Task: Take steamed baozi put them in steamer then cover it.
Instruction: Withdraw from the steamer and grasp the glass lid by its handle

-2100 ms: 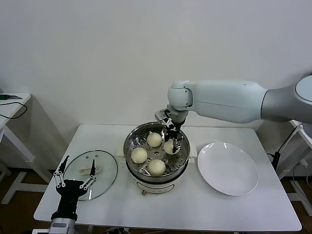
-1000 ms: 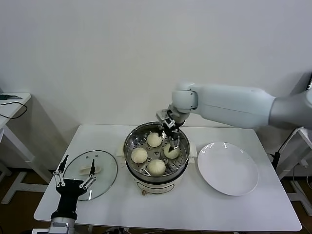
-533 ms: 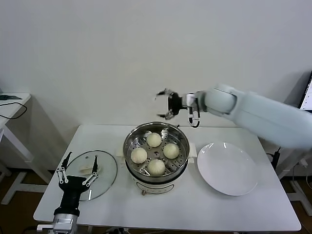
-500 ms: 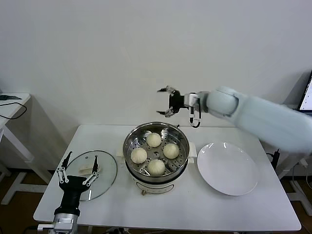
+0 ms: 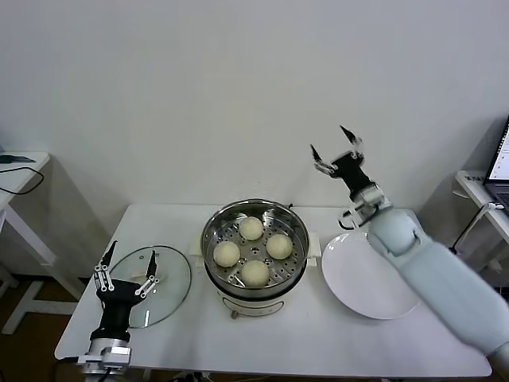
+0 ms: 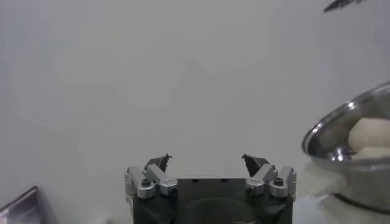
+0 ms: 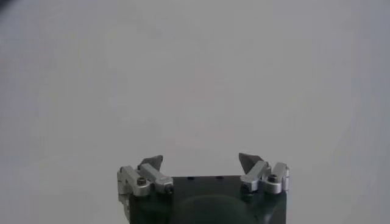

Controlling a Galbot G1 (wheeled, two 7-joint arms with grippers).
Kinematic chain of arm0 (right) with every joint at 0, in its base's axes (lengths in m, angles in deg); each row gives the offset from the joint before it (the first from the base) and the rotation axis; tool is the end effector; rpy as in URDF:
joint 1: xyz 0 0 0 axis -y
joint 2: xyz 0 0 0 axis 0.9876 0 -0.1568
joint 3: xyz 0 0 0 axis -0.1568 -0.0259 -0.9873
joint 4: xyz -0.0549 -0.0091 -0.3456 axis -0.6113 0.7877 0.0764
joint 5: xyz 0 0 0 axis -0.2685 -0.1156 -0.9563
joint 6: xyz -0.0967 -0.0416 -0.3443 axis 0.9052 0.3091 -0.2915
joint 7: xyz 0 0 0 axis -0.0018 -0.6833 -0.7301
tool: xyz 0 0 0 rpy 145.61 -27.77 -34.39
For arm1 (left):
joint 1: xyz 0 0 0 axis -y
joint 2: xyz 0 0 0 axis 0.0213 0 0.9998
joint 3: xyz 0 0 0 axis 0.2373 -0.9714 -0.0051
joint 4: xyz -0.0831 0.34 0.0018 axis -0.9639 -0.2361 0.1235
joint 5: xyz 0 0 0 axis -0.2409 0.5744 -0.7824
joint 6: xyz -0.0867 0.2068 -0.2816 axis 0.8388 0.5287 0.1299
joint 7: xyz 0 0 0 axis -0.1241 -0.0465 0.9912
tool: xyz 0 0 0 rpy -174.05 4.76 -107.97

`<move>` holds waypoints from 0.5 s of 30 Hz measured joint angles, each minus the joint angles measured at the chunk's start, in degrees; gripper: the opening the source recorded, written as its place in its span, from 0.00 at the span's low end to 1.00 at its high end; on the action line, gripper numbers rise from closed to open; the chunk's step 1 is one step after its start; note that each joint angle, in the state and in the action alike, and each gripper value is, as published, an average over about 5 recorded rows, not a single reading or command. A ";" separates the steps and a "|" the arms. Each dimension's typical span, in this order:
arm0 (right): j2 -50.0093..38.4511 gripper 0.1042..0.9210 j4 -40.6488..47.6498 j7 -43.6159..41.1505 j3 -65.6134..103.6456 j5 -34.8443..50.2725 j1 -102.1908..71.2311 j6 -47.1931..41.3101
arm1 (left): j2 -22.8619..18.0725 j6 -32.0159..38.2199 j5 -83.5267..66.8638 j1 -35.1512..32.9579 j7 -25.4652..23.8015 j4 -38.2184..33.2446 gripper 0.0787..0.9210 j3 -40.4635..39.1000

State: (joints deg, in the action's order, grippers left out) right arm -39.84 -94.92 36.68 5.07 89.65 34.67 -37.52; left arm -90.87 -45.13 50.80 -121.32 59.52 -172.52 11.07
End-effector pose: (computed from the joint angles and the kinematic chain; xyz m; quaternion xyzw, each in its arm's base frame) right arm 0.4486 -0.0989 -0.2375 -0.0846 0.9598 -0.1947 0.1836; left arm 0.1760 0.0649 -0.3003 -0.0354 0.9360 0.3447 0.0620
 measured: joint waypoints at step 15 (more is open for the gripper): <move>15.19 0.88 -0.80 4.18 22.52 -5.87 -28.18 8.11 | 2.14 0.71 25.45 2.39 1.31 13.97 0.88 1.90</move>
State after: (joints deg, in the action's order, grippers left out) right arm -24.65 -95.72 40.86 27.58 83.77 6.49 -29.42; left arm -88.73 -44.42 76.25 -118.93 60.83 -158.55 12.98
